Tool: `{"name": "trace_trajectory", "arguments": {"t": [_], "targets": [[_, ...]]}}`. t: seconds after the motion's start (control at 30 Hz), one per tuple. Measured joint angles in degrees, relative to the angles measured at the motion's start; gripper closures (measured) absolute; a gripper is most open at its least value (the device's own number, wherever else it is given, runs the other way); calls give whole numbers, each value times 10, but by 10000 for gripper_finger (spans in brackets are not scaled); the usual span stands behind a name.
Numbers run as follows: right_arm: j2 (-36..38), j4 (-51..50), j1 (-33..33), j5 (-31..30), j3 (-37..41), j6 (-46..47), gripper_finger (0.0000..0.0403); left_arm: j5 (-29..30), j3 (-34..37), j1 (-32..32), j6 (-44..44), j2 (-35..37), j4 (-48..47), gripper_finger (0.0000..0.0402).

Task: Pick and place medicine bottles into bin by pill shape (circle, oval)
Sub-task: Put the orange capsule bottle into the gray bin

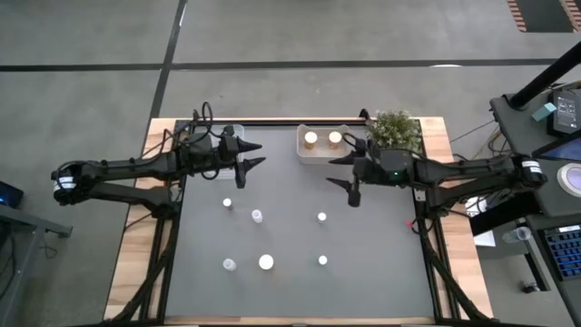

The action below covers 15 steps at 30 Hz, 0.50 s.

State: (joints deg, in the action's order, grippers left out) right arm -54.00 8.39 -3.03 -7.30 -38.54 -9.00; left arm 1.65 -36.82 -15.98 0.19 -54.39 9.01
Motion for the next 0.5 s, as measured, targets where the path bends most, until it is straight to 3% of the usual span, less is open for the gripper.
{"name": "trace_trajectory", "arguments": {"t": [0.5], "targets": [[102, 123, 5, 62, 103, -52, 170, 0, 1, 45, -44, 0, 28, 226]]}}
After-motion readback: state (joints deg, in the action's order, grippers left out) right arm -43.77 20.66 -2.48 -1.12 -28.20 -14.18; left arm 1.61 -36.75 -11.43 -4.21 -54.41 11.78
